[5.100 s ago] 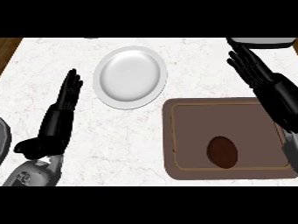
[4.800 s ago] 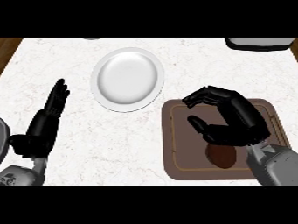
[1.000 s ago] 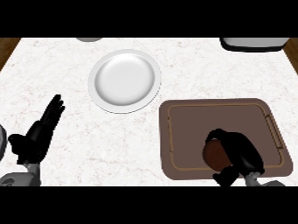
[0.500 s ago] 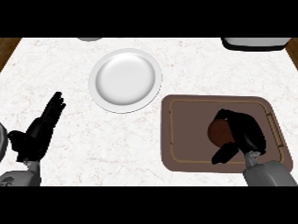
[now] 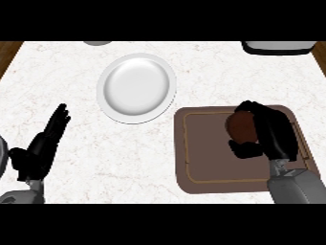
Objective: Pick the cupcake from the tray and place it in the plate
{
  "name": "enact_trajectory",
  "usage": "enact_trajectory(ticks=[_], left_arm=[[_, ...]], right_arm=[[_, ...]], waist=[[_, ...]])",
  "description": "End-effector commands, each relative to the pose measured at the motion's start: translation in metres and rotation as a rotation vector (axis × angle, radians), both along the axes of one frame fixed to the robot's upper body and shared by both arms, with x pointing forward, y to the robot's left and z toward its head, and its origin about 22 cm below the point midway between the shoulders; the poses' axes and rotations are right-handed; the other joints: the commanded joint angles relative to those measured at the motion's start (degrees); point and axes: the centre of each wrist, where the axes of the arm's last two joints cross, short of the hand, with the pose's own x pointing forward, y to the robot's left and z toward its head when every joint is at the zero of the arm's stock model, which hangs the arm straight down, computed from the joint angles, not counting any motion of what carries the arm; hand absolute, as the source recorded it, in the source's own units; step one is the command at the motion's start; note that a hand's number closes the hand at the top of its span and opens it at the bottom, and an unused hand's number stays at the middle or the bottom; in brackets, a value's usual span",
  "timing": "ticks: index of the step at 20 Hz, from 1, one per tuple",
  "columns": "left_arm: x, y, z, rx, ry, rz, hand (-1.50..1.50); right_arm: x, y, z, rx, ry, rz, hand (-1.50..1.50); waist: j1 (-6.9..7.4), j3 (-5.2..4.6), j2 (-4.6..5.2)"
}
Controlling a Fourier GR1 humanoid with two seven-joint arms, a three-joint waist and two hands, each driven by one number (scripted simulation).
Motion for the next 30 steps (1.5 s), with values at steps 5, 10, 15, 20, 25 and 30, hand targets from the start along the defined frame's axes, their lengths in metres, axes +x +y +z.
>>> enact_trajectory(ticks=[5, 10, 15, 20, 25, 30], left_arm=[[-0.002, -0.003, 0.006, -0.001, 0.006, 0.004, 0.0], [0.004, 0.003, -0.001, 0.022, -0.013, -0.016, 0.0], [0.011, 0.007, 0.012, 0.005, -0.005, -0.007, 0.0], [0.03, 0.008, 0.012, -0.001, 0.01, -0.016, 0.0], [0.027, 0.01, 0.02, -0.012, 0.01, -0.039, 0.0], [0.022, 0.002, 0.016, 0.006, 0.001, -0.059, 0.0]], right_arm=[[-0.02, 0.033, 0.071, 0.053, -0.289, 0.006, 1.5], [0.001, 0.068, 0.091, 0.078, -0.324, 0.063, 1.5], [0.025, 0.09, 0.102, 0.083, -0.284, 0.095, 1.5], [0.063, 0.124, 0.104, 0.103, -0.26, 0.131, 1.5], [0.092, 0.154, 0.093, 0.126, -0.196, 0.148, 1.5], [0.106, 0.188, 0.088, 0.134, -0.208, 0.159, 1.5]], waist=[[0.06, 0.03, -0.13], [0.38, 0.02, 0.13], [0.41, 0.03, 0.13], [0.71, 0.02, 0.39], [1.7, 0.03, 0.52], [2.57, 0.02, 0.6]])
